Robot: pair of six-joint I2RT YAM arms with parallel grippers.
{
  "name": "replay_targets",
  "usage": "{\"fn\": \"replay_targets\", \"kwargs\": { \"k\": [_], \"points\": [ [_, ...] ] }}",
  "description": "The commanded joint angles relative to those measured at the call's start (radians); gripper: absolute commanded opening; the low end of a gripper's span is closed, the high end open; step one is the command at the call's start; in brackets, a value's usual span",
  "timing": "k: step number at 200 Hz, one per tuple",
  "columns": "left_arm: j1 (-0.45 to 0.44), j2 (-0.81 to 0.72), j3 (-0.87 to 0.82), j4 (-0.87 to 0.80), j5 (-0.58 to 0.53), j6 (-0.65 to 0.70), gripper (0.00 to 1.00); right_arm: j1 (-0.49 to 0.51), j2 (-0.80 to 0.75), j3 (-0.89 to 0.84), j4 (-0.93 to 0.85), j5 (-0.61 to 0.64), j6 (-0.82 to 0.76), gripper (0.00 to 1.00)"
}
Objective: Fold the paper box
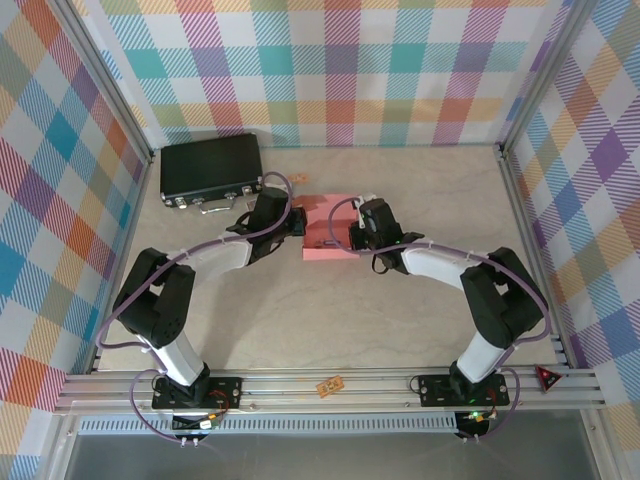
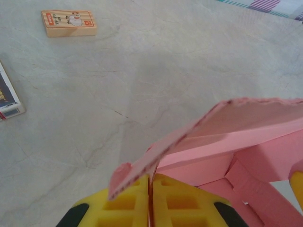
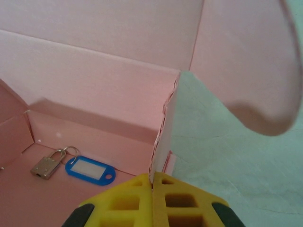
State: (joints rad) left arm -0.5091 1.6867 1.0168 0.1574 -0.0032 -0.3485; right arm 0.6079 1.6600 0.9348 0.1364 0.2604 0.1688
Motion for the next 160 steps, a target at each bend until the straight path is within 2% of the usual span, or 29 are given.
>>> {"fn": "replay_targets", "kwargs": {
  "k": [1, 37, 160],
  "points": [
    [-0.028, -0.035, -0.016, 0.028, 0.011, -0.02, 0.12, 0.025, -0.032, -0.021, 0.035, 0.005, 0.002, 0.07],
    [-0.036, -0.04, -0.021, 0.025, 0.012, -0.029, 0.18, 0.038, -0.054, -0.046, 0.052, 0.044, 0.012, 0.07],
    [-0.062, -0.084, -0.098, 0.062, 0.002, -0.062, 0.17, 0.085, -0.082, -0.109, 0.107, 0.131, 0.043, 0.06]
  ]
}}
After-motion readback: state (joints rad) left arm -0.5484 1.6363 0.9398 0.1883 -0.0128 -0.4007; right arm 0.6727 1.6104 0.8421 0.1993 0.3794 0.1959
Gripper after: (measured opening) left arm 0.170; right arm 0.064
